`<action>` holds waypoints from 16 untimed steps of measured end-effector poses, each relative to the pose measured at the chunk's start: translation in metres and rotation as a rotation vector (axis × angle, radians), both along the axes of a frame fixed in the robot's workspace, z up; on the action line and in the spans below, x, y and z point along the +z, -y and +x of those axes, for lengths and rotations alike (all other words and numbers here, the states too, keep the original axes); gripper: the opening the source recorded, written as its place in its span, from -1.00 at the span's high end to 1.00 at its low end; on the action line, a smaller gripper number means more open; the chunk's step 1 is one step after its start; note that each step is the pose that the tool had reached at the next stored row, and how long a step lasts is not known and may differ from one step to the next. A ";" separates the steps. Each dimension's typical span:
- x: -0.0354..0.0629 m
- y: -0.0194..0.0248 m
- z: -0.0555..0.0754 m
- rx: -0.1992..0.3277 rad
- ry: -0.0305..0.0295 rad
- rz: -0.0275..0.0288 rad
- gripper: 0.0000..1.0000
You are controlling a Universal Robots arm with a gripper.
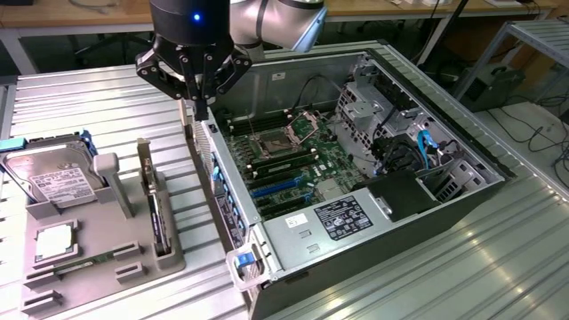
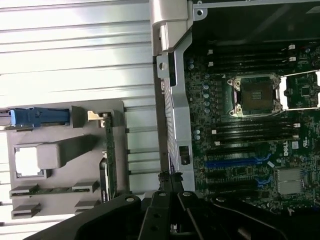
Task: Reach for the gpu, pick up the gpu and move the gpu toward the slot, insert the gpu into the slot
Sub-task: 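Reach for the gpu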
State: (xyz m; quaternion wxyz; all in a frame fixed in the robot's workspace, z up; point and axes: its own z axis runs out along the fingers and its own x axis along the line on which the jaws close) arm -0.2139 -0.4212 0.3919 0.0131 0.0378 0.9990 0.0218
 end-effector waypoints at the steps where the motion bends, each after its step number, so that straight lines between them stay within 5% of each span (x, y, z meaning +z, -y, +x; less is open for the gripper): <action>1: 0.0000 0.0003 -0.001 0.000 0.0000 0.0000 0.79; 16: -0.0003 0.0056 -0.010 0.000 0.0000 0.0000 0.79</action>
